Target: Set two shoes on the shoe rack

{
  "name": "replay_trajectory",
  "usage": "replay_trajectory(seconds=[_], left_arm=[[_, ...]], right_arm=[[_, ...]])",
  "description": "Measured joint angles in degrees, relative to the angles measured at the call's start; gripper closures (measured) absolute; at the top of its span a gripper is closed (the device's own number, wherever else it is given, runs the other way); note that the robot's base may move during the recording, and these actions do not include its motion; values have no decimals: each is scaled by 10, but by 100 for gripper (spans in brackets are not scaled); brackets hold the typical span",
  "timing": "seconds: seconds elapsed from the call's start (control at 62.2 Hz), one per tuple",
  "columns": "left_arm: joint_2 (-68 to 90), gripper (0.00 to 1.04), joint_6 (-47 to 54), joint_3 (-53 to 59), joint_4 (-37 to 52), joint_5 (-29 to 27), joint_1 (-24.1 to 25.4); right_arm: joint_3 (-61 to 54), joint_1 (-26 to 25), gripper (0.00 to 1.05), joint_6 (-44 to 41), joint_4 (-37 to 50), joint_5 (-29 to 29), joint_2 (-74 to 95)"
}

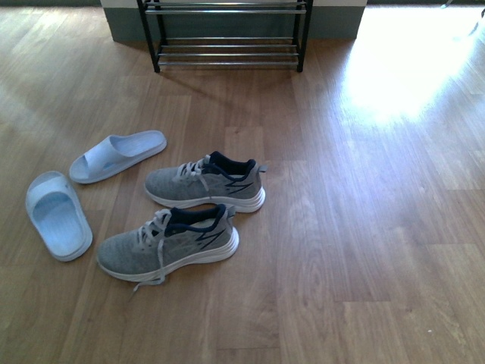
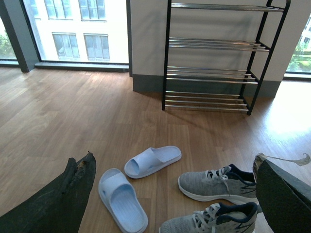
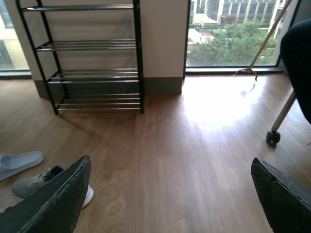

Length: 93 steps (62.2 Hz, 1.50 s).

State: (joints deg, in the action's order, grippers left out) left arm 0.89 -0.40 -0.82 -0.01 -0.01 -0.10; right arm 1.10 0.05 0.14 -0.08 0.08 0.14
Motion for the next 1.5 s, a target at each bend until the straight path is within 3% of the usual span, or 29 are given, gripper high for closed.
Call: replay_trajectory(seconds=[1.077,1.11,1.174,1.206,1.254,1.319,1.415,1.495], left_arm=[[0,9,0,0,0,0,0],[7,9,-14,-1,-7,-25,-7],[79,9,-160,-15,-2,-200,-77],[131,9,-235,-19,29,-259,-103],[228,9,-362,-22,98,-299,-123],[355,9,-501,-28,198,-292,-122],[588,9,-693,-68,357,-229,-106],[766,9,-780,-120,438,-196,-100]], right_arm=[[0,0,9,0,0,1,1],[0,0,9,0,0,0,1],[0,0,9,0,0,1,1],[0,0,9,0,0,1,1],[0,0,9,0,0,0,1],[0,0,9,0,0,0,1],[0,0,9,0,0,0,1],[0,0,9,0,0,0,1]])
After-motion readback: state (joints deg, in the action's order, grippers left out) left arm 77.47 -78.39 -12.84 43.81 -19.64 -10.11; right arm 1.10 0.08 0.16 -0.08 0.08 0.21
